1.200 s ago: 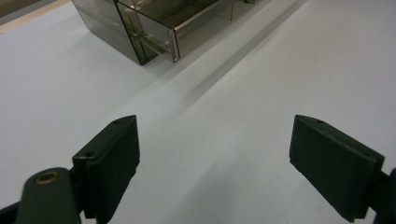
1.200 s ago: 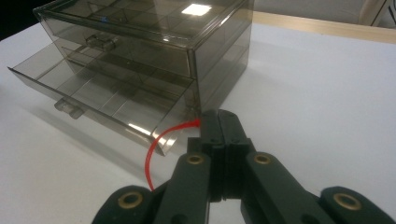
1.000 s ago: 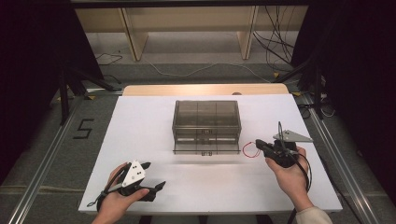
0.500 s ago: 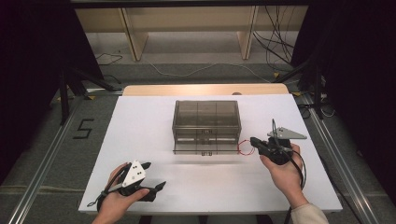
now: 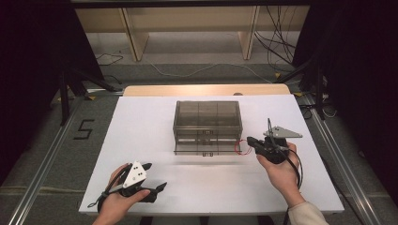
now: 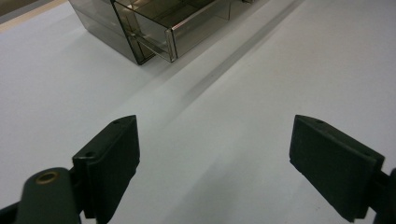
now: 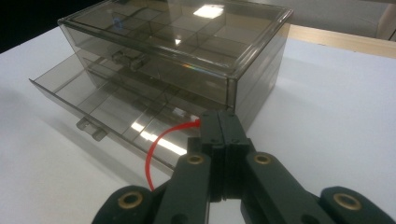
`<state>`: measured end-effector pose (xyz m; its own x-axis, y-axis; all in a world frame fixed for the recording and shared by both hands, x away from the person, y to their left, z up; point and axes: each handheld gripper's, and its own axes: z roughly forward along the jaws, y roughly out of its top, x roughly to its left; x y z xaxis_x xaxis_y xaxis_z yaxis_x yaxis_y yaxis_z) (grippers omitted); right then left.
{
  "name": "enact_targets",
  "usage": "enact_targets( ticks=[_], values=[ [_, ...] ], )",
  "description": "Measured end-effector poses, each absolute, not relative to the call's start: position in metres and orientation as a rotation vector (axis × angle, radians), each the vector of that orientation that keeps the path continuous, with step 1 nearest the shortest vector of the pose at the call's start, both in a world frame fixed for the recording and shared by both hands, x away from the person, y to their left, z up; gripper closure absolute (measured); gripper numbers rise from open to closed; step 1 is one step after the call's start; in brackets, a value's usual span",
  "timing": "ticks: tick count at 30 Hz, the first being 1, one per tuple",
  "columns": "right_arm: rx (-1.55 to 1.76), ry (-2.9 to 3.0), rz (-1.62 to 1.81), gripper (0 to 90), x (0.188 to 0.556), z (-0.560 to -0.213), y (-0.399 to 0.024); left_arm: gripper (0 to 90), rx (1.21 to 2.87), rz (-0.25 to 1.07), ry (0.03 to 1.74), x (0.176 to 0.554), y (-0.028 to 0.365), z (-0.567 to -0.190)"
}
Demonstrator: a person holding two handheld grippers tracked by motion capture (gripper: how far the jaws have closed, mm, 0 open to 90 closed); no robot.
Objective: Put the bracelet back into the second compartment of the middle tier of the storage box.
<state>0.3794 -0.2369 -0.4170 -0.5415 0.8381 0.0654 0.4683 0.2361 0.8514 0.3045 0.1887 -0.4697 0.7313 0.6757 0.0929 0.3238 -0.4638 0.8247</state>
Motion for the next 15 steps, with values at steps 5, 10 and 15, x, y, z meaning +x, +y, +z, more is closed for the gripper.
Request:
enact_targets(
  ticks=[5,10,15],
  values=[
    [1.186,2.112,1.235,90.0,0.381,-0.4167,-0.2328,15.9,2.08,0.523,0.753,0.3046,0.1884,-0.4697],
    [1.182,2.118,1.237,90.0,0.3819,-0.4163,-0.2296,15.9,2.081,0.52,0.751,0.3046,0.1879,-0.4699],
    [1.178,2.124,1.237,90.0,0.3827,-0.4161,-0.2261,15.9,2.08,0.521,0.75,0.3046,0.1879,-0.4697]
  ],
)
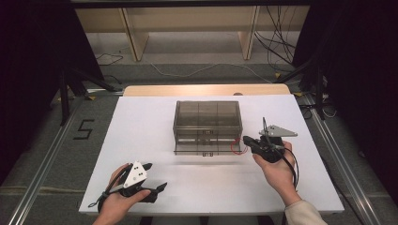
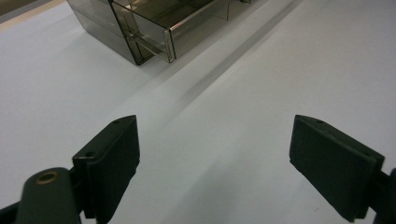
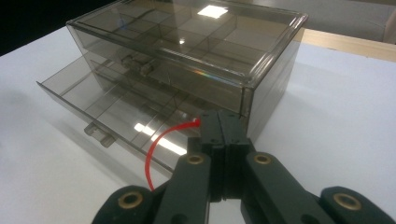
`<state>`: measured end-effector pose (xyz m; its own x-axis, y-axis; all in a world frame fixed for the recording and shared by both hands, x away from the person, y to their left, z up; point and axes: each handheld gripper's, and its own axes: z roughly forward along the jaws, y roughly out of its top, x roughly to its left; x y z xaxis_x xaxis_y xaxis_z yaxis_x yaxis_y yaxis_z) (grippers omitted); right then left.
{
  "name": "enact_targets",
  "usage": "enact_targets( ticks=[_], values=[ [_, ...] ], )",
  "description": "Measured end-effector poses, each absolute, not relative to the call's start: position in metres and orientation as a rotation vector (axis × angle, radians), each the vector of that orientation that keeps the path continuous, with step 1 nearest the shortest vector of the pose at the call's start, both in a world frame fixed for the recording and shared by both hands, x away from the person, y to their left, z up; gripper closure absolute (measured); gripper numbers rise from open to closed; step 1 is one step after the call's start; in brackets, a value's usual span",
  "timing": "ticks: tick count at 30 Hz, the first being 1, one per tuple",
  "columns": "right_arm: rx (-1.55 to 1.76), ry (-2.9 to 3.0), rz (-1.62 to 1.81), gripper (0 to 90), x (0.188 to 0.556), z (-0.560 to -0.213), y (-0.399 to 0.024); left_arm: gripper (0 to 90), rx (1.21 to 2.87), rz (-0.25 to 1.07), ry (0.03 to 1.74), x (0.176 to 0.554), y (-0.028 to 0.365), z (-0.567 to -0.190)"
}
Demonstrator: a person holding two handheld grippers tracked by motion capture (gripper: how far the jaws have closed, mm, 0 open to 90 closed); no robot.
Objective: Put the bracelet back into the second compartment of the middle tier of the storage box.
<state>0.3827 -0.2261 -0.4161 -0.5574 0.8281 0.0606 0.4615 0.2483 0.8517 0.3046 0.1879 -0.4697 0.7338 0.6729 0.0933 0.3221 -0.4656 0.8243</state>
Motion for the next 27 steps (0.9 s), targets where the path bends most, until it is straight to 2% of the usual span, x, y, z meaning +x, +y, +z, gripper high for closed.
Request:
enact_targets(
  ticks=[27],
  values=[
    [1.143,2.142,1.259,90.0,0.389,-0.413,-0.209,15.9,2.082,0.516,0.749,0.305,0.187,-0.47]
  ],
)
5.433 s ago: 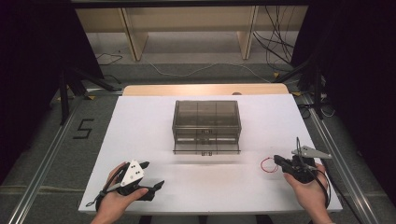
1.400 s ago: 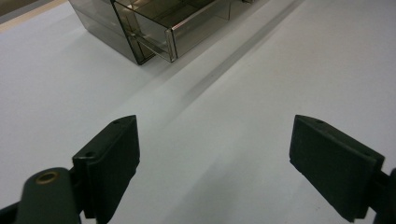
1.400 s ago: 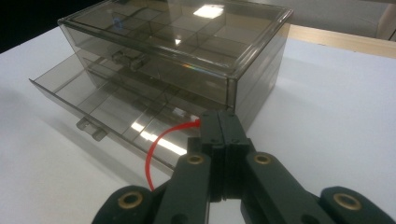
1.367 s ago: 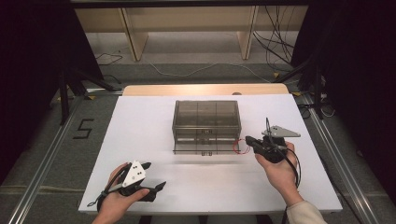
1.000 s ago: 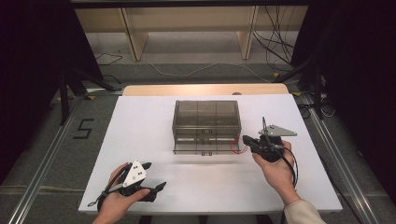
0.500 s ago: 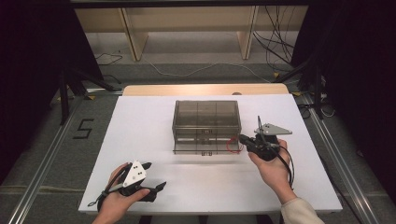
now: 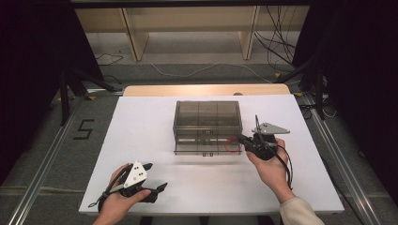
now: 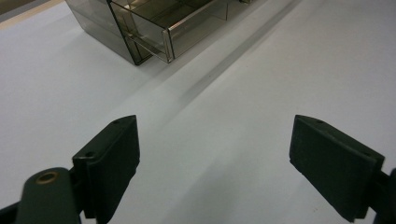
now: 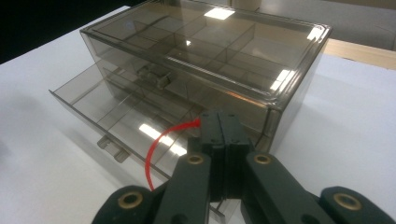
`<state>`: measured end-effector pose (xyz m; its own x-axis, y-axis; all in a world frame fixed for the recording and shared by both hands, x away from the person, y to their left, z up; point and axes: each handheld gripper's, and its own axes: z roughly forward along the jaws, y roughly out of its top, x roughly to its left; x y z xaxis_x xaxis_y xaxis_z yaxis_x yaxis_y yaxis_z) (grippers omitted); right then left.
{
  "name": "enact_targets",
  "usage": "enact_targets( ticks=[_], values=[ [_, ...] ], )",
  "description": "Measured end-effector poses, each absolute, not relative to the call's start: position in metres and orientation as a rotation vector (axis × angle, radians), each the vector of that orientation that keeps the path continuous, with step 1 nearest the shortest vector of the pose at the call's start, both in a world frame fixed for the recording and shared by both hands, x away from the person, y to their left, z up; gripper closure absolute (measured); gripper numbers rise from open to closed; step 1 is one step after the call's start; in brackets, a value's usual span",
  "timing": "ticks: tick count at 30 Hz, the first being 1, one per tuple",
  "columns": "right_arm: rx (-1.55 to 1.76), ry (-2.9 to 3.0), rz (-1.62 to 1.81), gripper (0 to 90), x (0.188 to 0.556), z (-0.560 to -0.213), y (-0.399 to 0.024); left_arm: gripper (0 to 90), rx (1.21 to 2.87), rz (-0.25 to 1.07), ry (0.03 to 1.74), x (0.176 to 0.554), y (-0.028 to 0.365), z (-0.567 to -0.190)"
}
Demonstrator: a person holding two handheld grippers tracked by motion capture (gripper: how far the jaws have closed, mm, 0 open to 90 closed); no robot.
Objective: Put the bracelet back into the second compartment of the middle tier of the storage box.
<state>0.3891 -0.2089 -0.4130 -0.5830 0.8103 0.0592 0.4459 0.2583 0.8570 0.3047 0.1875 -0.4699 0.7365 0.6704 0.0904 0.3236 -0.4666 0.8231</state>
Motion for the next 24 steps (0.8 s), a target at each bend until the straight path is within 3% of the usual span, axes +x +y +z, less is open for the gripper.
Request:
enact_targets(
  ticks=[24],
  values=[
    [1.126,2.161,1.273,90.0,0.396,-0.411,-0.19,15.9,2.081,0.516,0.747,0.304,0.187,-0.47]
  ],
)
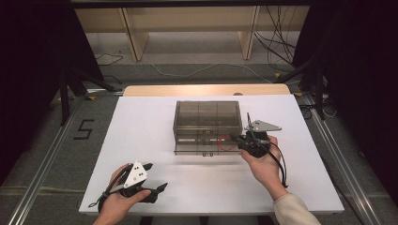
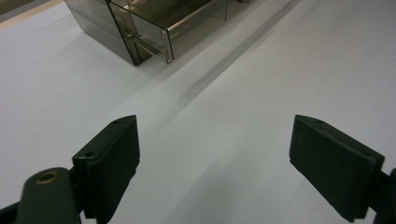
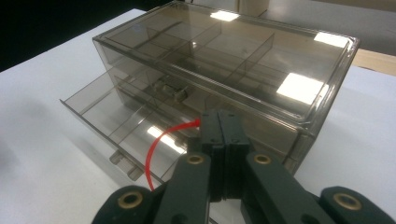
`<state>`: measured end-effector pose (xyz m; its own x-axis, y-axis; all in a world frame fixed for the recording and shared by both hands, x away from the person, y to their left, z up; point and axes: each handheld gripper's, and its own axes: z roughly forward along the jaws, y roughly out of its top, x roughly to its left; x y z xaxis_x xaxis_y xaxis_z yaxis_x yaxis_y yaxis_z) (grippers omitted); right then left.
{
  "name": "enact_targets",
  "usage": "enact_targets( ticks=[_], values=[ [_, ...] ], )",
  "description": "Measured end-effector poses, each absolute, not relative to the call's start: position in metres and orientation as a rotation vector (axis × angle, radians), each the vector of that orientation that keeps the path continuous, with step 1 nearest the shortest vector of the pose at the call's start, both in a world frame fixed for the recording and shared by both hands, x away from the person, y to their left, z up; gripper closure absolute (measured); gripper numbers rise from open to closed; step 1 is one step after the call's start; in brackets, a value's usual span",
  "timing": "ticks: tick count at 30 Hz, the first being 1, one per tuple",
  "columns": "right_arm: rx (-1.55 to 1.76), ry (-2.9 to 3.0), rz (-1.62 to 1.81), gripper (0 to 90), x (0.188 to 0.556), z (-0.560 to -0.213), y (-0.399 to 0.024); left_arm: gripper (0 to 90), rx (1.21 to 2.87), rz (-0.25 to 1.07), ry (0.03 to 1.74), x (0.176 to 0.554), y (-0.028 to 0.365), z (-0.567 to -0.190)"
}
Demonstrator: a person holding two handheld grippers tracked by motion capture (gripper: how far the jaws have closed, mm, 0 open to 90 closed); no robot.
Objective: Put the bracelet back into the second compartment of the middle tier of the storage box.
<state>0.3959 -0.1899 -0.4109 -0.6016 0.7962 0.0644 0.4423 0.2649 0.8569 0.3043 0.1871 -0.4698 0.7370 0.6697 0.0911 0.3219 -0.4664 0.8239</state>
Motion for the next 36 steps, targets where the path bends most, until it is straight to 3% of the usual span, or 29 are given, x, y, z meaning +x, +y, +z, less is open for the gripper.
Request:
enact_targets(
  ticks=[36],
  values=[
    [1.091,2.205,1.257,90.0,0.409,-0.42,-0.161,15.9,2.082,0.514,0.744,0.304,0.187,-0.47]
  ],
)
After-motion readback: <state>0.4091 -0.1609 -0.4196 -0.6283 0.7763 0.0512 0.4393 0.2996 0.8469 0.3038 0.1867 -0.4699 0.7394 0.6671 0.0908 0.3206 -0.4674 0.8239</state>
